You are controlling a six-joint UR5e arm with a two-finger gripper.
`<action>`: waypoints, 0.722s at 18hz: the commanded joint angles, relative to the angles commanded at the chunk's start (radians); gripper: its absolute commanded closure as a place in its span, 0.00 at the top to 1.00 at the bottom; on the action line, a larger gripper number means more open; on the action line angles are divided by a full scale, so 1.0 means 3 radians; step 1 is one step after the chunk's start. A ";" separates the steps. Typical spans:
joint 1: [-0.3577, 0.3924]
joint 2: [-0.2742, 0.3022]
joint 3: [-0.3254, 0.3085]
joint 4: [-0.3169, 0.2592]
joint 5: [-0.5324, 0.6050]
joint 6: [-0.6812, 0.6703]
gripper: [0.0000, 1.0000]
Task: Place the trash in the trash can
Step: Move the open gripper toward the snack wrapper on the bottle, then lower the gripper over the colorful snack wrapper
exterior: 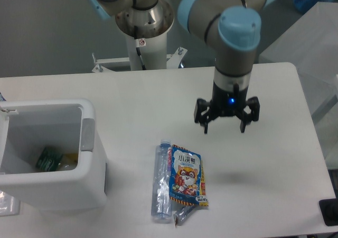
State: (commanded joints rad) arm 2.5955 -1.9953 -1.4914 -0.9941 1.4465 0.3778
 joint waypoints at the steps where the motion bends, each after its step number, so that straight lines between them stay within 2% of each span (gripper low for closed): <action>1: -0.0046 -0.0113 0.0097 0.0005 0.0005 -0.0093 1.00; 4: -0.0113 -0.0364 0.0262 0.0000 0.0015 -0.0155 1.00; 7: -0.0113 -0.0436 0.0297 0.0005 0.0005 -0.0343 1.00; 11: -0.0199 -0.0727 0.0639 0.0072 0.0025 -0.0951 1.00; 13: -0.0225 -0.0789 0.0681 0.0072 0.0046 -0.1044 1.00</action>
State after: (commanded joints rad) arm 2.5281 -2.2319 -1.2870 -0.9725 1.4603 0.0645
